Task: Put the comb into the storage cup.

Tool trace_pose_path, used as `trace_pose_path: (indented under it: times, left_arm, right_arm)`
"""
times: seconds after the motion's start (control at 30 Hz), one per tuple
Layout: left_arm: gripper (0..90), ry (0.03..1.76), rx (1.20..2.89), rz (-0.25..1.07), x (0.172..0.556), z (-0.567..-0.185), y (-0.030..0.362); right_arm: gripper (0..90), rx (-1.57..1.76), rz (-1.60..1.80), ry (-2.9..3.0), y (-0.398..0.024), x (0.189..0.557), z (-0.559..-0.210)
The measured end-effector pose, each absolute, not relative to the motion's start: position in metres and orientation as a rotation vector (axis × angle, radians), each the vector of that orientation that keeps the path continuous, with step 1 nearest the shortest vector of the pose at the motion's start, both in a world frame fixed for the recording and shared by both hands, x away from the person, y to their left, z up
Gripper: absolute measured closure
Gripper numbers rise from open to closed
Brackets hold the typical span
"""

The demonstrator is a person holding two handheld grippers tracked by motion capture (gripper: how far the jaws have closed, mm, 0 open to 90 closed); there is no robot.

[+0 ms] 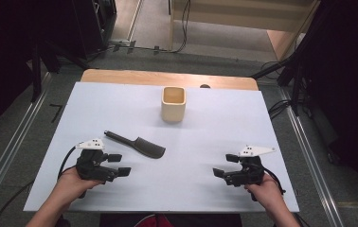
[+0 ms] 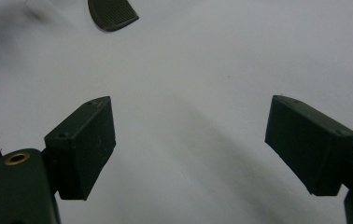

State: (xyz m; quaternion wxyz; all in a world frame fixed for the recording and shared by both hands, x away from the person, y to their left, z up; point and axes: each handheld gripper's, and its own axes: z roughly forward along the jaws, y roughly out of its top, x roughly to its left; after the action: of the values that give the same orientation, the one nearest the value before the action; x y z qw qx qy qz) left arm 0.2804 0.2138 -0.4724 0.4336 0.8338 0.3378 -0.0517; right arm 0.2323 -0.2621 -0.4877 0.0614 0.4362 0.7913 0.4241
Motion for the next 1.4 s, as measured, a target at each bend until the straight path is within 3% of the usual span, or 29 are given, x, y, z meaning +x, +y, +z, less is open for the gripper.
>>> trace_pose_path:
  times: [1.4]
  left_arm:
    - [26.4,0.873,2.089,-0.153,0.2877,-0.4727,0.215]
  right_arm:
    - [14.6,1.359,1.275,2.377,-0.2637,0.2346,-0.4874]
